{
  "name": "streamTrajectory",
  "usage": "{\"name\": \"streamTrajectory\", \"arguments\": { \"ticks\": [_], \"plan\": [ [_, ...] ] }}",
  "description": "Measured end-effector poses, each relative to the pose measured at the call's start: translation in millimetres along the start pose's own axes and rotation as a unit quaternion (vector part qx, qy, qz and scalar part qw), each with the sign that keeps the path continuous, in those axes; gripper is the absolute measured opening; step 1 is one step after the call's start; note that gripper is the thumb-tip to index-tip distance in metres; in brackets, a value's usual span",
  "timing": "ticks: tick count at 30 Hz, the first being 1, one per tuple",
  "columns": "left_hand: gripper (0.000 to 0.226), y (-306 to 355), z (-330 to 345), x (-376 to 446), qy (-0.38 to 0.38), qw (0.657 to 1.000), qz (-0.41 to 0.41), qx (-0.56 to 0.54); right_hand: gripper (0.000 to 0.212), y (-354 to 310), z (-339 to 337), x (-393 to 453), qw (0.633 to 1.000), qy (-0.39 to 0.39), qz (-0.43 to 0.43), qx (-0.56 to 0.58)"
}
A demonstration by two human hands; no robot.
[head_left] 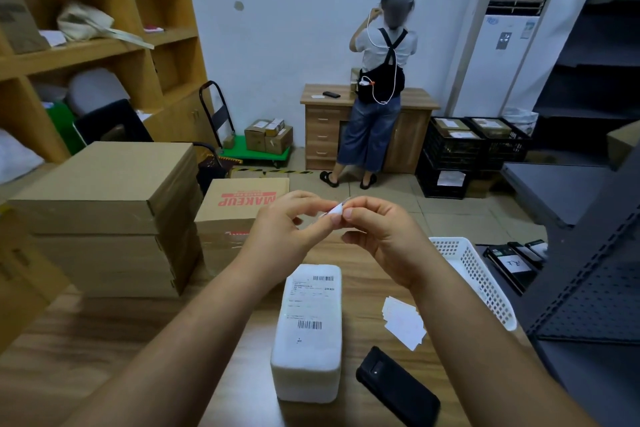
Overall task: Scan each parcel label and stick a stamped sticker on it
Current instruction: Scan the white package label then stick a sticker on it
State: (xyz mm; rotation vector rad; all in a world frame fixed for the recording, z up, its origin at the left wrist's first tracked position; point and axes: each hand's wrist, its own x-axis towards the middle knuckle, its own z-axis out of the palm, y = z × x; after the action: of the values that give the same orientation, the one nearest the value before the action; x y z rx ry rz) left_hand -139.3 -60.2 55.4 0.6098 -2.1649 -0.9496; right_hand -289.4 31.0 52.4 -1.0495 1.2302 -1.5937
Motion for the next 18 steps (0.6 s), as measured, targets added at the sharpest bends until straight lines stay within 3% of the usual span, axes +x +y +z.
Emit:
{"name": "streamTrajectory", "arguments": {
  "ticks": [5, 11, 13, 18],
  "plan": [
    [0.02, -7, -3, 20, -0.037, 0.998, 0.003, -0.053, 0.011, -2, -2, 13, 0.996, 0.04, -0.03, -0.077],
    [0.014, -15, 16, 38, -0.076, 0.994, 0.022, -0.074, 0.016, -1, -19, 8, 0.979, 0.091, -0.05, -0.175],
    [0.011, -17, 29, 41, -0.08, 0.991, 0.003, -0.108, 0.014, 4, -28, 2, 0.98, 0.121, -0.031, -0.156],
    [0.014, -12, 77, 44, -0.075, 0.968, -0.109, -0.214, 0.02, 14, -60, -19, 0.978, 0.204, 0.046, 0.021]
  ]
}}
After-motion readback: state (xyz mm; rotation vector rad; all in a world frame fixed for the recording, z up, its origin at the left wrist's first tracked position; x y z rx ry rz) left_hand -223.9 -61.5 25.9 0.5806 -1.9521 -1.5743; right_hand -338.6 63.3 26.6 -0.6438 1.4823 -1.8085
